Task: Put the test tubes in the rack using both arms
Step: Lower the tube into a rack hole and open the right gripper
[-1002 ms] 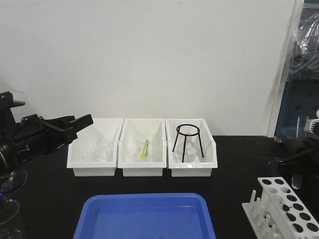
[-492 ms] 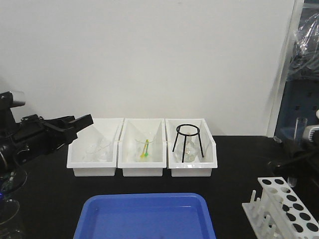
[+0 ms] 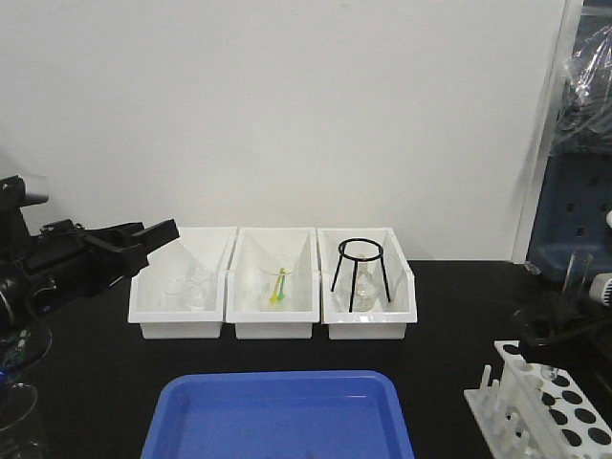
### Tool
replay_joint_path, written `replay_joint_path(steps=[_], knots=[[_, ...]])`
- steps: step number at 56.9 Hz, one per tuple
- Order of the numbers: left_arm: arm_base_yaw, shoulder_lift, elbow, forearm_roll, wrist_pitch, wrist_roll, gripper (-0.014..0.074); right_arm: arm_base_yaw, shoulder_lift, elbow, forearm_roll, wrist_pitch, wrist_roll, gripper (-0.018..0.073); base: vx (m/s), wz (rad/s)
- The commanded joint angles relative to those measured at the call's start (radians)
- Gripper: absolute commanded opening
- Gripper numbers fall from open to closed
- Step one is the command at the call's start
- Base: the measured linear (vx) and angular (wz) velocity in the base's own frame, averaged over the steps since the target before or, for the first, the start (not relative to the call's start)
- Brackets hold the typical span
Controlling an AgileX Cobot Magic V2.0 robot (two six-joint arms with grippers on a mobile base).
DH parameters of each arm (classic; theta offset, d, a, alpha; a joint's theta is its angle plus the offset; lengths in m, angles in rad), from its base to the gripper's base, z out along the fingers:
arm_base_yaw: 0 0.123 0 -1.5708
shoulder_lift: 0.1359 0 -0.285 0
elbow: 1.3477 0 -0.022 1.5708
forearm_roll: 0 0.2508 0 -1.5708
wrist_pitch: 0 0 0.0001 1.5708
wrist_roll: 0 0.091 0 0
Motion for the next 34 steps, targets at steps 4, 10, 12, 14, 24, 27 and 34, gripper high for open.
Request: replay_joint_path(steps=[4, 10, 12, 14, 24, 27, 34], knots=[[0.004, -0.044, -0.029, -0.047, -0.045, 0.003, 0.0491, -0.005, -0.010, -0.025, -0.015, -0.095, 0.000, -0.0009, 0.00, 0.00], [0.004, -0.044, -0.029, -0.047, -0.045, 0.003, 0.0491, -0.005, 0.009, -0.022, -0.009, -0.097, -0.002, -0.0009, 0.00, 0.00], [0.004, -0.044, -0.029, -0.047, -0.045, 0.003, 0.0491, -0.005, 0.014, -0.017, -0.008, -0.102, -0.007, -0.0009, 0.00, 0.00], [0.004, -0.044, -0.029, -0.047, -0.045, 0.003, 0.0491, -0.005, 0.018, -0.011, -0.008, -0.121, -0.017, -0.0009, 0.00, 0.00], [0.004, -0.044, -0.029, -0.047, -0.045, 0.003, 0.0491, -0.005, 0.053, 0.034, 0.038, -0.210, -0.053, -0.0009, 0.00, 0.00], [0.004, -0.044, -0.029, -0.047, -0.045, 0.003, 0.0491, -0.005, 0.065, 0.036, 0.042, -0.212, -0.053, -0.0009, 0.00, 0.00], [0.004, -0.044, -0.029, -0.047, -0.045, 0.003, 0.0491, -0.005, 0.094, 0.036, 0.040, -0.229, -0.053, -0.0009, 0.00, 0.00]])
